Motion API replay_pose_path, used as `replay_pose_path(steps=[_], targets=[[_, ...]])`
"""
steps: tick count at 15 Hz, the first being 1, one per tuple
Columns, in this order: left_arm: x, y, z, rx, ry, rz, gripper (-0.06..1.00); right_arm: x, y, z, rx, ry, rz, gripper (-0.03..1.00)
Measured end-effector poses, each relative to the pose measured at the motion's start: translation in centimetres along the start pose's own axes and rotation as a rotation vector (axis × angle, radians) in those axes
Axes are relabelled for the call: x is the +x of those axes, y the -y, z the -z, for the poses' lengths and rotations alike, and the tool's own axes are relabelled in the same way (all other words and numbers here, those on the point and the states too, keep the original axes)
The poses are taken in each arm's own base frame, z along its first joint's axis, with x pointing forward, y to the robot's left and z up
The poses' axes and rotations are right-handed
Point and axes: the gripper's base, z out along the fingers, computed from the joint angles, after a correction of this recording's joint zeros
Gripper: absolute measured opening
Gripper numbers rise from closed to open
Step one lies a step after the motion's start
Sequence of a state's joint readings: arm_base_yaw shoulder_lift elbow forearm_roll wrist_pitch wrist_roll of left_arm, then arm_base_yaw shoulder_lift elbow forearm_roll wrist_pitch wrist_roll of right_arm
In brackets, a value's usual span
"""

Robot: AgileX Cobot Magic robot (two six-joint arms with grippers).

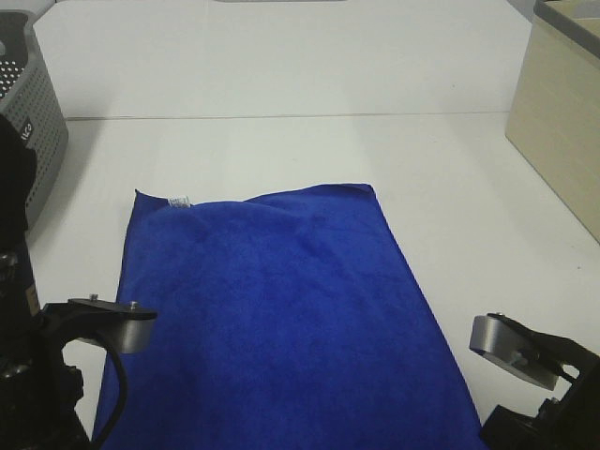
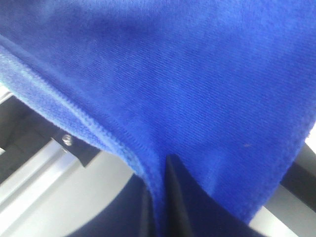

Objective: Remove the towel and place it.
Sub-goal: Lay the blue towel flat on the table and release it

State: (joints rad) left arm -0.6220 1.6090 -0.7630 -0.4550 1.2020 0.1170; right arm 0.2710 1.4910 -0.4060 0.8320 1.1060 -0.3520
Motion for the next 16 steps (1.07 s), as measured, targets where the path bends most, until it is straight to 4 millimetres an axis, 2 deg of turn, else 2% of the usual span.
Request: replay_pose_path(steps=[3, 5, 6, 9, 10, 12, 16], targets=[[0.0, 0.2, 0.0, 0.026, 0.002, 0.01, 0.06, 0.1, 0.1, 0.0, 0.015, -0.006, 0.005, 0.12], [-0.1, 0.5, 0.0, 0.051, 0.006, 0.02, 0.16, 0.1, 0.2, 0.0, 0.022, -0.009, 0.008, 0.19], [-0.1, 0.6, 0.0, 0.065, 0.012, 0.026, 0.23, 0.1, 0.2, 0.0, 0.022, -0.009, 0.008, 0.25], [-0.2, 0.8, 0.0, 0.087, 0.019, 0.035, 0.47, 0.1, 0.2, 0.0, 0.022, -0.009, -0.004, 0.58], [-0.2, 0.8, 0.0, 0.089, 0.019, 0.035, 0.53, -0.1, 0.1, 0.2, 0.028, -0.003, -0.001, 0.65], [-0.3, 0.9, 0.2, 0.09, 0.027, 0.032, 0.56, -0.9, -1.0, 1.2, 0.024, 0.024, 0.041, 0.71], [-1.2, 1.5, 1.6, 0.09, 0.081, 0.002, 0.56, -3.0, -3.5, 4.5, 0.096, 0.115, 0.174, 0.71]])
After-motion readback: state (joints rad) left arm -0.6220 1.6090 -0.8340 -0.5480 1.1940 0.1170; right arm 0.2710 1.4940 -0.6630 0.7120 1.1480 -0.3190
